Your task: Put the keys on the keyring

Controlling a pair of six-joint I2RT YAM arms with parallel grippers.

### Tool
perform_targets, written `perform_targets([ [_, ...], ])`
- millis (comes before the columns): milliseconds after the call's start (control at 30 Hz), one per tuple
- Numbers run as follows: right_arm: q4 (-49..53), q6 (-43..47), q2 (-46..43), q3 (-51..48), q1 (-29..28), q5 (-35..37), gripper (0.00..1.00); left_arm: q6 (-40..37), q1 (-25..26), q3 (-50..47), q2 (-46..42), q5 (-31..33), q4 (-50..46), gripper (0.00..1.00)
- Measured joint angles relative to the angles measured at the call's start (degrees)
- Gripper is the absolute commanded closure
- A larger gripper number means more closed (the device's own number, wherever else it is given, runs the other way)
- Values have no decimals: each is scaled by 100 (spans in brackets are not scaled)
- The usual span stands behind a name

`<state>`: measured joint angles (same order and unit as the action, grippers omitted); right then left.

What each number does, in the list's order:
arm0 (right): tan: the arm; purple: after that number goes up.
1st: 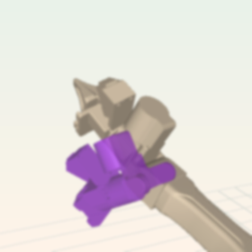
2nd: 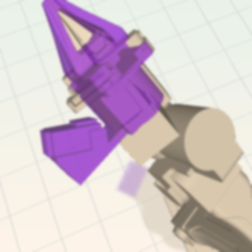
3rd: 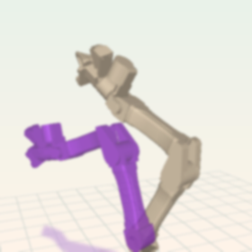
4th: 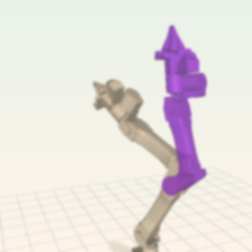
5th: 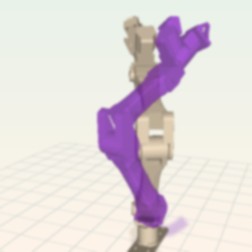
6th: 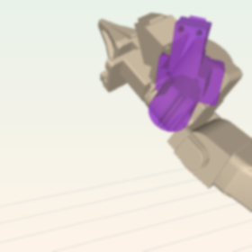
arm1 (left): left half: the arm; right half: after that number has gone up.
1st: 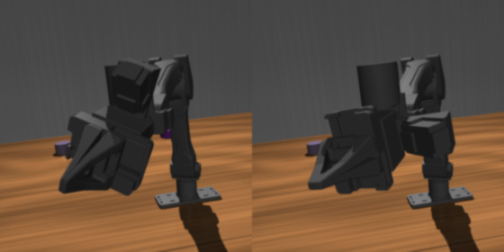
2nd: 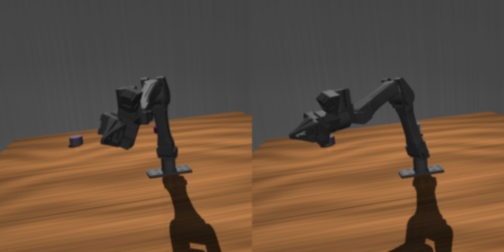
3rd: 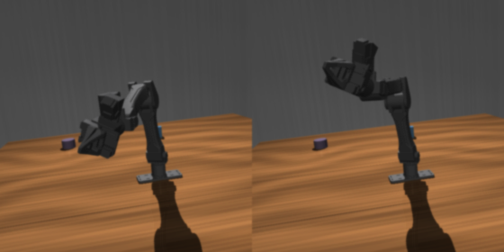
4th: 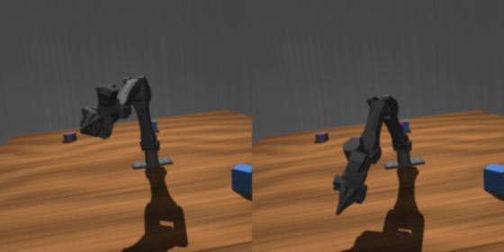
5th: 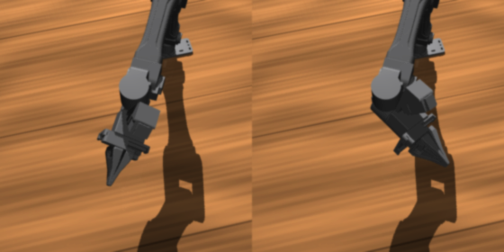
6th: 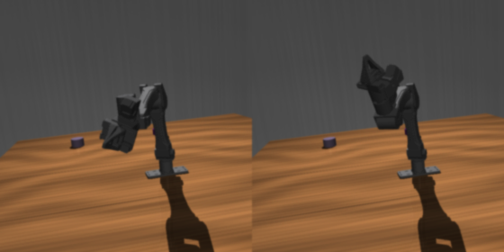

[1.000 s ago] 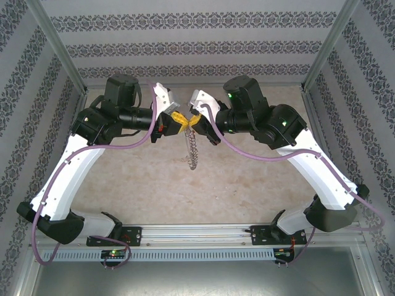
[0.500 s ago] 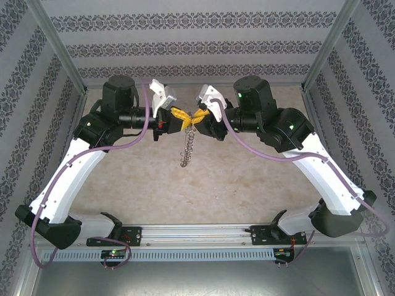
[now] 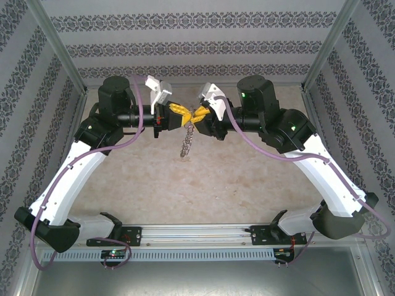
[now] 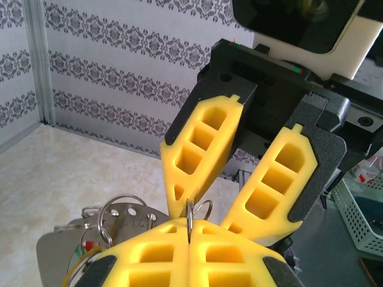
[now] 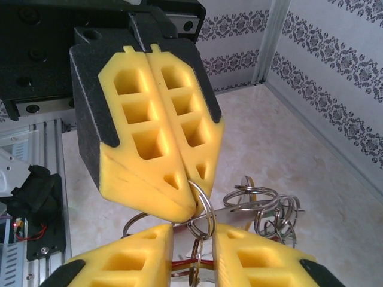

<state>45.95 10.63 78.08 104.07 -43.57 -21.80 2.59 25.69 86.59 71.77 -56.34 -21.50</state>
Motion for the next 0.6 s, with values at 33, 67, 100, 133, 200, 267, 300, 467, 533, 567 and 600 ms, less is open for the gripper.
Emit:
perform_targets([
  [33,-7,-22,-4,0,4,-20,73,74,-9,-48,-17,-24,96,100],
  [67,-15,-42,-4,0,26,-46,73,146,-24,-94,-28,-46,190,100],
  [100,-33,-68,-11,-2,37,-79,72,212,-33,-129,-33,-63,289,100],
  [133,-59,-116,-15,-4,72,-114,71,275,-33,-166,-37,-70,400,100],
  [200,-162,-216,-55,-72,162,-212,71,411,-33,-223,-39,-85,597,100],
  [267,-334,-387,-116,-181,306,-367,72,549,-37,-280,-48,-122,820,100],
  [300,-402,-459,-142,-225,358,-428,72,619,-50,-306,-52,-157,922,100],
  [467,-780,-824,-216,-350,601,-723,70,979,-109,-468,-79,-280,1449,100],
  [533,-857,-931,-223,-361,636,-782,65,1058,-133,-514,-87,-319,1576,100],
  [567,-887,-962,-225,-361,636,-802,63,1097,-144,-538,-96,-330,1624,100],
  [600,-907,-994,-225,-365,636,-826,62,1123,-149,-542,-101,-341,1646,100],
])
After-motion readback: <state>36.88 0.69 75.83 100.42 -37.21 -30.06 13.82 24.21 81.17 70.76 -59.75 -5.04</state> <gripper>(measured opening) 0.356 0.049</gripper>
